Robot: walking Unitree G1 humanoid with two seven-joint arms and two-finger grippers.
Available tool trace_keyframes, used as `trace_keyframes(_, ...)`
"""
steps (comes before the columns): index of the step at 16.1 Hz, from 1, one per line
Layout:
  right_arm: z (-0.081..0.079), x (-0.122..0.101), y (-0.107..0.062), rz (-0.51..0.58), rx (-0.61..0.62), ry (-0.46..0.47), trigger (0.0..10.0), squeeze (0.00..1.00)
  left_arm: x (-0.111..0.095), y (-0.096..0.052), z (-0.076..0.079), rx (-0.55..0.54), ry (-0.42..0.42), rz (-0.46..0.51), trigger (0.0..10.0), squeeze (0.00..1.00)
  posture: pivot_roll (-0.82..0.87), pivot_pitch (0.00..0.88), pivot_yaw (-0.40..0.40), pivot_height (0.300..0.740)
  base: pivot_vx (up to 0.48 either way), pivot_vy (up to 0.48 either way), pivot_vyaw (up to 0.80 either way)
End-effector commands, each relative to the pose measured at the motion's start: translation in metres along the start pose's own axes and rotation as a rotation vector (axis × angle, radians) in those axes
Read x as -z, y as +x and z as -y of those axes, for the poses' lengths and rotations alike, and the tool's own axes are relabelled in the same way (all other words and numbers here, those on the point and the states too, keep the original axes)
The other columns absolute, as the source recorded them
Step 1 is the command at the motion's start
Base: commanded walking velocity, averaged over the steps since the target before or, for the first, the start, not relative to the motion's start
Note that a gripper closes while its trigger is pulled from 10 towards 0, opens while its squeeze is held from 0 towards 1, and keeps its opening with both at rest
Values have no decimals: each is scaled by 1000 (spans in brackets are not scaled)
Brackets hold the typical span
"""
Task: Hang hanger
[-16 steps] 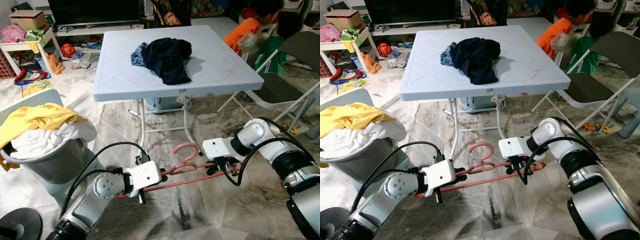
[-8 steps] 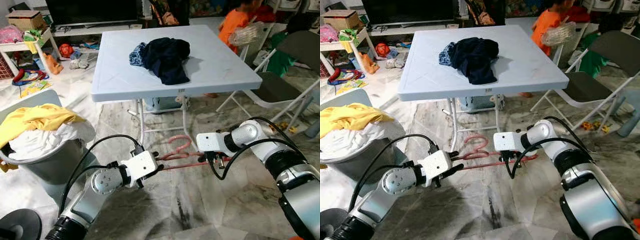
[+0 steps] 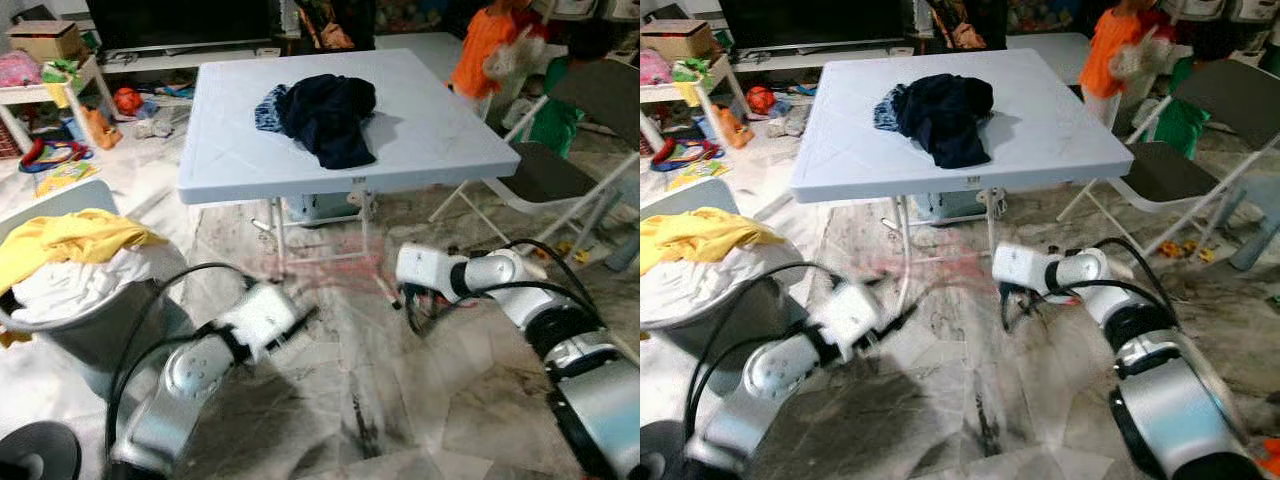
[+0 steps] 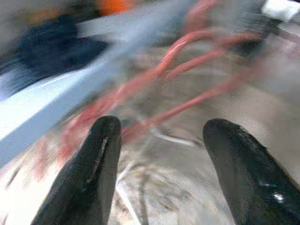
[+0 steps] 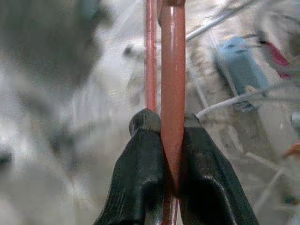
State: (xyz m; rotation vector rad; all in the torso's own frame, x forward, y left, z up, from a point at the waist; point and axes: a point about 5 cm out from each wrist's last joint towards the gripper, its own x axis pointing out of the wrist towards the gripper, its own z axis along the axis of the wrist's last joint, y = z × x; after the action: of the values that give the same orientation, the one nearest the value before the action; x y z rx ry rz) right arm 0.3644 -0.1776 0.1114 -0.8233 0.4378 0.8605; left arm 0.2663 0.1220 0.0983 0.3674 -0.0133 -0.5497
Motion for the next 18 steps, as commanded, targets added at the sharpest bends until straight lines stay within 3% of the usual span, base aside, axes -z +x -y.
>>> trace_keyframes(1,3,2,-2,42,64,109,0,0,2,-8,-15,-162,-49,-16,10000,1000,-41,0,-2,740,0,0,0)
trace_keyframes(3,1,8,-2,76,160,199,0,0,7,-20,-18,-344,-202,-16,10000,1000,-44,0,-5,740,0,0,0)
trace_keyframes(4,-8,16,-3,105,208,299,9059,0,13,-33,-15,-502,-295,-36,10000,1000,-51,0,-4,740,0,0,0)
trace_keyframes(5,-10,17,-3,109,216,309,9961,0,13,-35,-15,-518,-294,-37,10000,1000,-51,0,-4,740,0,0,0)
trace_keyframes(6,-13,21,-3,140,311,412,10000,0,12,-39,-15,-560,-292,-31,10000,1000,-56,0,-4,740,0,0,0)
trace_keyframes(7,-15,22,-3,149,329,449,10000,0,11,-40,-17,-579,-290,-28,10000,1000,-56,0,-4,740,0,0,0)
trace_keyframes(9,-22,22,-2,206,491,672,10000,0,12,-41,-25,-631,-299,-40,10000,1000,-57,0,1,740,0,0,0)
trace_keyframes(11,-24,16,-8,245,605,695,10000,0,12,-41,-24,-629,-310,-52,10000,1000,-57,0,4,740,0,0,0)
trace_keyframes(12,-26,19,-8,202,666,761,10000,0,12,-40,-22,-619,-321,-55,10000,1000,-58,0,5,740,0,0,0)
trace_keyframes(13,-30,23,-10,142,707,731,10000,0,12,-39,-21,-618,-324,-60,10000,0,-60,0,5,740,0,0,0)
trace_keyframes(16,-48,57,-17,-159,745,693,10000,0,15,-38,-21,-629,-325,-90,10000,0,-67,0,4,740,0,0,0)
trace_keyframes(18,-52,62,-20,-192,730,667,10000,0,16,-37,-22,-626,-328,-97,10000,0,-71,0,6,740,0,0,0)
